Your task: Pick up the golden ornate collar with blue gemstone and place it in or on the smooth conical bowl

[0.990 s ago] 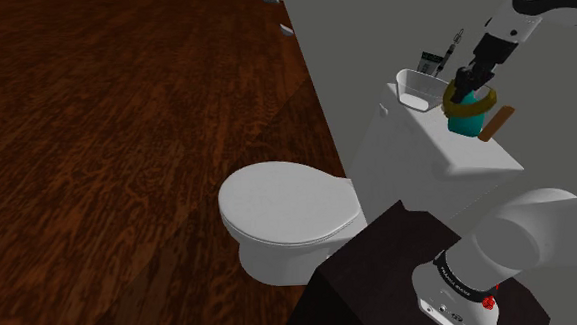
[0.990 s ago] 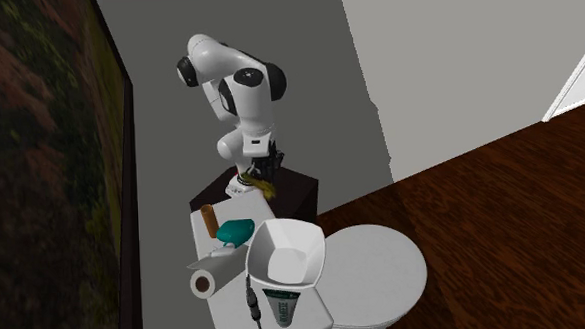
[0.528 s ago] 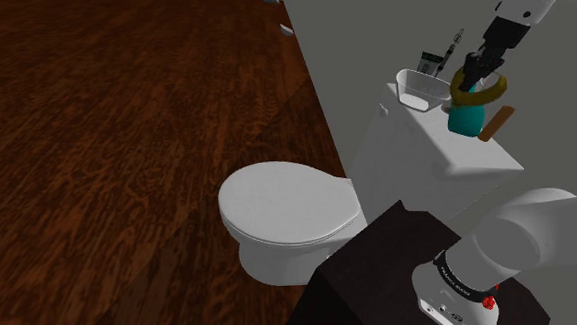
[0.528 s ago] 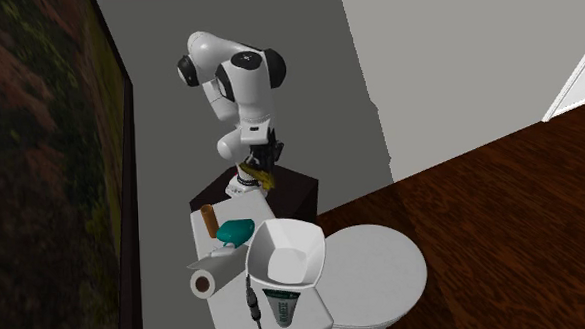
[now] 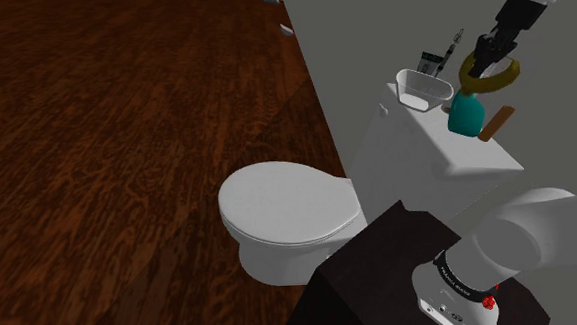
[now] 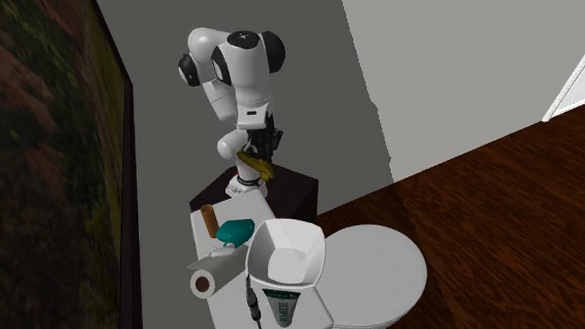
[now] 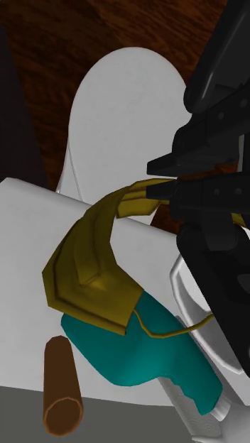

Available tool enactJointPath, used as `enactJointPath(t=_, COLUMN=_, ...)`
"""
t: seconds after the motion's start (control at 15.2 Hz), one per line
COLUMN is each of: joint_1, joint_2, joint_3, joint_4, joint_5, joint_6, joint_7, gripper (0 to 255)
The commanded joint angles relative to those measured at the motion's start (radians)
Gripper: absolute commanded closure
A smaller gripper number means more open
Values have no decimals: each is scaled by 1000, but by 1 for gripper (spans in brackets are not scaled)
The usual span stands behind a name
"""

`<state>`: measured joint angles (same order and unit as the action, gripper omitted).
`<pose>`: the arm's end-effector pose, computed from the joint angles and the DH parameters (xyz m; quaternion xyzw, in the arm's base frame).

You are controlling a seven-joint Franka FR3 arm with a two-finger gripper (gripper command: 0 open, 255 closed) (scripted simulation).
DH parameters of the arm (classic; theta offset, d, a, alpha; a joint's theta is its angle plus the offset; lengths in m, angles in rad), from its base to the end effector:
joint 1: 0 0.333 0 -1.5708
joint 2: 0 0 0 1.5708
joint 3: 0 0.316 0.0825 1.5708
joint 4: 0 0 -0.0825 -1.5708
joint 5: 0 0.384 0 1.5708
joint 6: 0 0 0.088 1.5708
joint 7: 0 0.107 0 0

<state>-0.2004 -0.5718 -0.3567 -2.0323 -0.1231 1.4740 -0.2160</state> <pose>0.2880 -0.2435 0.6436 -0.9884 0.1481 -0.0041 0.0345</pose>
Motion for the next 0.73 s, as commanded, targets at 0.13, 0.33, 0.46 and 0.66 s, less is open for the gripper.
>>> enactJointPath(t=0.13, joint_1=9, joint_2=53, joint_3=-11, joint_4=72, joint_5=10, joint_6=-20, joint_7=-11, gripper=255)
enactJointPath(t=0.33, joint_1=27, joint_2=178, joint_3=-50, joint_4=184, joint_5=37, joint_6=-9, joint_7=-45, gripper=255)
enactJointPath(t=0.46, joint_1=36, joint_2=266, joint_3=-77, joint_4=266, joint_5=62, joint_6=-9, joint_7=-71, gripper=255)
enactJointPath(t=0.66, joint_1=41, joint_2=405, joint_3=-119, joint_4=406, joint_5=112, joint_6=-21, joint_7=-115, gripper=255)
